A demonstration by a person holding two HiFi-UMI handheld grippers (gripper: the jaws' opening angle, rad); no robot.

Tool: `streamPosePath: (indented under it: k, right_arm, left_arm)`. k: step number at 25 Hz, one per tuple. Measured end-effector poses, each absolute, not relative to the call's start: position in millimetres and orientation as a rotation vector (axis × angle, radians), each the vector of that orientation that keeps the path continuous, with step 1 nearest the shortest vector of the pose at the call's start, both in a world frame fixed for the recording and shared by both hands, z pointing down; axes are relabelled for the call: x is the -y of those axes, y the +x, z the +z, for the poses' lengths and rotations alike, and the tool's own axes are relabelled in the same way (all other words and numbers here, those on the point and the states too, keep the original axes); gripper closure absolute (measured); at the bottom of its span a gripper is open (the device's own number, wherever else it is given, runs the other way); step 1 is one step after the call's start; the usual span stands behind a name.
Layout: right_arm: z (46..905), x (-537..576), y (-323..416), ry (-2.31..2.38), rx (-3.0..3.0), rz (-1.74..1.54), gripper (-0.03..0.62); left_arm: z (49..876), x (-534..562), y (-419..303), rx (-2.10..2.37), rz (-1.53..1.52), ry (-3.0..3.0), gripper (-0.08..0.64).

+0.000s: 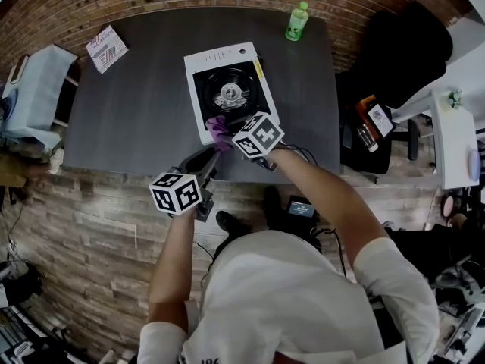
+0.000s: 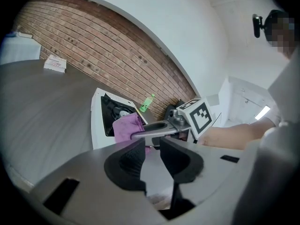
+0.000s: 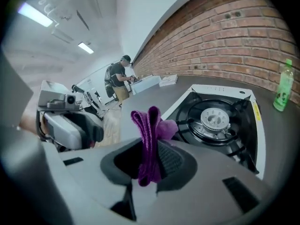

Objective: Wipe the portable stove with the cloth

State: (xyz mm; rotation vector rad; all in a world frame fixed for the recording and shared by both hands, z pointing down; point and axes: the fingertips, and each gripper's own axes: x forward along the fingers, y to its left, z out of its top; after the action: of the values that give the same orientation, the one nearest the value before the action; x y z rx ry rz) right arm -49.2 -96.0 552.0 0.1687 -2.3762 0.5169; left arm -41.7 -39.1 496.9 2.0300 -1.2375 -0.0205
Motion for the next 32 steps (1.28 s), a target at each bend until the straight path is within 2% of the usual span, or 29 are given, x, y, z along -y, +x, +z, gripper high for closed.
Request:
streamPosePath:
  k: [12,32]
  right_arm:
    - [569.6,136.9,-30.4,0.387,2.256,0.674,0.505]
    - [571.0,167.3,31.6,0.609,2.146,0.744,0.505]
  left_arm:
    - [497.3,48.3,-47.5,1.232,-0.038,2.029,0.456]
    - [492.9,59.3,-20.5,1.159,-0.027,2.08,0.456]
